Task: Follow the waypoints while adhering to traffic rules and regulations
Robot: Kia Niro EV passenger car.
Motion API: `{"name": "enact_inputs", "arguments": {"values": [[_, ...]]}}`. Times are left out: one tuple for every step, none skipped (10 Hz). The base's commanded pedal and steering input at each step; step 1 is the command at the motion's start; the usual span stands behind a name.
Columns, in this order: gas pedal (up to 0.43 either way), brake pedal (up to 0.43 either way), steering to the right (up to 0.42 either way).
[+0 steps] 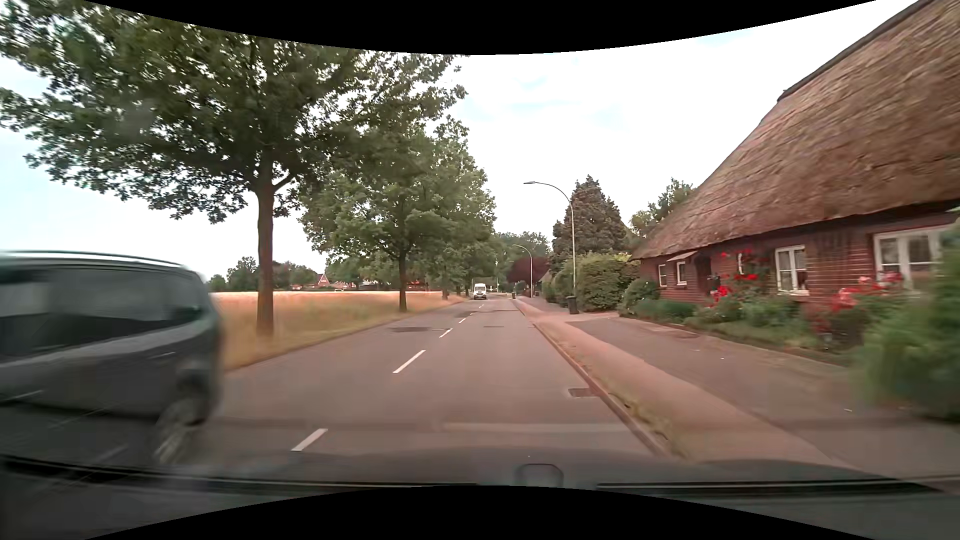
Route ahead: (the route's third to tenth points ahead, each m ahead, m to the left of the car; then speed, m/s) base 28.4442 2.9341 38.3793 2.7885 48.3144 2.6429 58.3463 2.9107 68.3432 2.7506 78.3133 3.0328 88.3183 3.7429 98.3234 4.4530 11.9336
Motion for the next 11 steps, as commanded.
{"name": "enact_inputs", "arguments": {"values": [[0.11,0.0,-0.003],[0.11,0.0,-0.003],[0.11,0.0,-0.002],[0.11,0.0,-0.002],[0.11,0.0,-0.003],[0.118,0.0,-0.002],[0.118,0.0,-0.002],[0.118,0.0,-0.003],[0.118,0.0,-0.003],[0.118,0.0,-0.003],[0.118,0.0,-0.003]]}}
